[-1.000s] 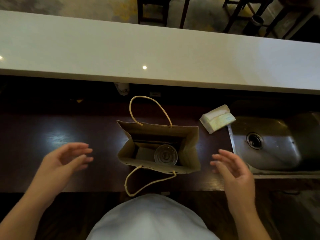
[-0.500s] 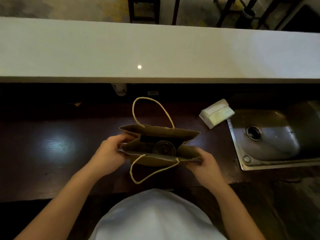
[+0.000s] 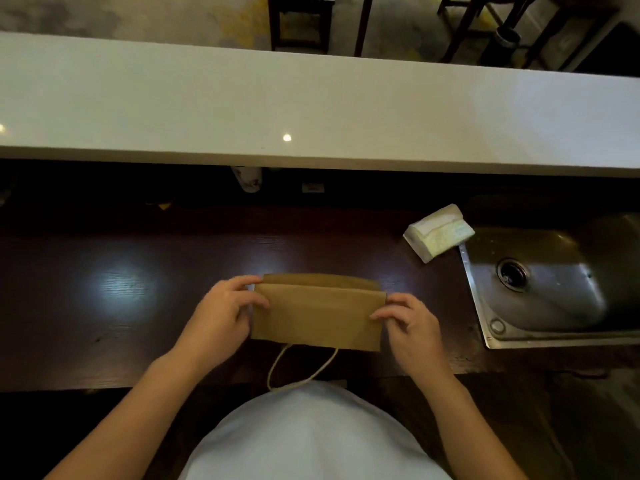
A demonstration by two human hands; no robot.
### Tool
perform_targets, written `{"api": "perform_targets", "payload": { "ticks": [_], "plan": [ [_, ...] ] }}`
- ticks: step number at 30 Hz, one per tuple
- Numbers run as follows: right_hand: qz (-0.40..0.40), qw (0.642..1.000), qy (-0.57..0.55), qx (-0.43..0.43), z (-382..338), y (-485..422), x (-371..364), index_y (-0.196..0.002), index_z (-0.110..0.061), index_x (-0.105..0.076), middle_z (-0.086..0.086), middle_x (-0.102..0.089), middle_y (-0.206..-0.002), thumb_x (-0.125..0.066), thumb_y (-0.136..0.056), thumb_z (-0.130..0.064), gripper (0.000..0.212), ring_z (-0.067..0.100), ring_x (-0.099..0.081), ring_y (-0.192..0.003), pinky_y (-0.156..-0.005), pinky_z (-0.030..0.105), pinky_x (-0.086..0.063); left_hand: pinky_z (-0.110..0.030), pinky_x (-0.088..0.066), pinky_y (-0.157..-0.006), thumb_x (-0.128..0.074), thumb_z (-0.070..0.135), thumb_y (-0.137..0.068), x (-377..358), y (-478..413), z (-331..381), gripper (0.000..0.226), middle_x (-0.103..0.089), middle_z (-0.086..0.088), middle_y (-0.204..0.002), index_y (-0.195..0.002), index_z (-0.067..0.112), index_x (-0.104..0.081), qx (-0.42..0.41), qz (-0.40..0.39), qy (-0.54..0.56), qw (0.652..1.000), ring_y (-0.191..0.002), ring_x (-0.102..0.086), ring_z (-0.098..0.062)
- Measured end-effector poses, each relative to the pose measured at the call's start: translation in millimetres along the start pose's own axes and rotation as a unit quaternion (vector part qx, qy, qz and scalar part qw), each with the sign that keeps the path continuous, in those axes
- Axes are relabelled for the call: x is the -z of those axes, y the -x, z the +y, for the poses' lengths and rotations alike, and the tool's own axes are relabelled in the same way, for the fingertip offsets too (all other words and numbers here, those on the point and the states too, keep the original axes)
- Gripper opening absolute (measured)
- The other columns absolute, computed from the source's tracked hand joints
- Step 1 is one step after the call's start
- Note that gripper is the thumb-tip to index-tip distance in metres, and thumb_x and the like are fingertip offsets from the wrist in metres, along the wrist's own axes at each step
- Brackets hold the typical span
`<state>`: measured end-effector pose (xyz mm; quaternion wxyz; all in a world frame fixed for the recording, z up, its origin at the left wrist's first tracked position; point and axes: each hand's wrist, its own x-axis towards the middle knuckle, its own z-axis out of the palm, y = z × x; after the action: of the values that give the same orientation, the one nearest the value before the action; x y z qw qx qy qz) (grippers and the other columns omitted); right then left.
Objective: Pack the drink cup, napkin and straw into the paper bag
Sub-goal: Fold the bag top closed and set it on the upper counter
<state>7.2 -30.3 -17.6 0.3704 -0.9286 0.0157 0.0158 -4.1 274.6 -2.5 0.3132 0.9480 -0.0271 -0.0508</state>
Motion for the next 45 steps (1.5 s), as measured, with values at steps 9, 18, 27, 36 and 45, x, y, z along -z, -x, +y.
{"api": "perform_targets", "payload": {
  "ticks": [9,18,27,36,45],
  "plan": [
    [-0.045,0.975,0.182,0.118,-57.0,-9.0,-40.6,-0.107,-0.027,-0.07,-0.005,-0.066,-0.112,-0.071,-0.074,-0.013,0.037,0.026,-0.052,-0.115,-0.099,0.054,-0.026,-0.04,-0.05,-0.073,-0.063,0.018,-0.077,-37.1,-25.2,56.2,0.027,-0.068,0.001,-0.095,-0.104,0.018,-0.059,-0.109,0.004,-0.129,0.986,-0.087,-0.061,-0.025],
    [-0.045,0.976,0.178,0.119,-26.1,-45.7,-23.0,-0.088,-0.028,-0.076,-0.01,-0.068,-0.089,-0.072,-0.081,-0.034,0.01,0.017,-0.055,-0.092,-0.088,0.039,-0.028,-0.033,-0.049,-0.068,-0.07,0.027,-0.081,-25.0,-31.4,20.1,0.012,-0.053,0.008,-0.077,-0.088,0.019,-0.074,-0.04,0.005,-0.104,0.994,-0.076,-0.055,-0.014],
    [-0.118,0.95,-0.255,-0.137,22.9,-59.6,-22.7,-0.076,-0.023,-0.076,-0.004,-0.058,-0.126,-0.086,-0.069,-0.013,0.016,0.018,-0.056,-0.118,-0.099,0.04,-0.048,-0.025,-0.054,-0.073,-0.085,0.01,-0.066,-39.4,-23.2,-28.2,0.017,-0.071,-0.003,-0.096,-0.081,0.014,-0.077,0.185,0.051,0.262,0.946,-0.089,-0.069,-0.025],
    [-0.196,0.826,-0.478,-0.225,18.9,-73.7,-13.6,-0.118,-0.018,-0.065,0.005,-0.053,-0.144,-0.063,-0.091,-0.01,0.029,0.018,-0.061,-0.109,-0.078,0.028,-0.053,-0.034,-0.045,-0.103,-0.066,0.016,-0.088,-39.4,-42.5,-17.0,0.017,-0.052,0.006,-0.14,-0.097,0.007,-0.076,0.159,-0.001,0.383,0.91,-0.127,-0.05,-0.012],
    [-0.082,0.856,-0.509,-0.042,-100.5,-157.1,104.2,-0.087,-0.012,-0.077,0.0,-0.075,-0.081,-0.068,-0.083,-0.022,0.014,0.011,-0.069,-0.073,-0.069,0.028,-0.057,-0.018,-0.056,-0.064,-0.062,0.009,-0.089,95.5,-123.8,92.3,0.019,-0.076,0.01,-0.072,-0.081,0.018,-0.077,0.003,0.115,0.432,0.895,-0.069,-0.069,-0.002]
  ]
}}
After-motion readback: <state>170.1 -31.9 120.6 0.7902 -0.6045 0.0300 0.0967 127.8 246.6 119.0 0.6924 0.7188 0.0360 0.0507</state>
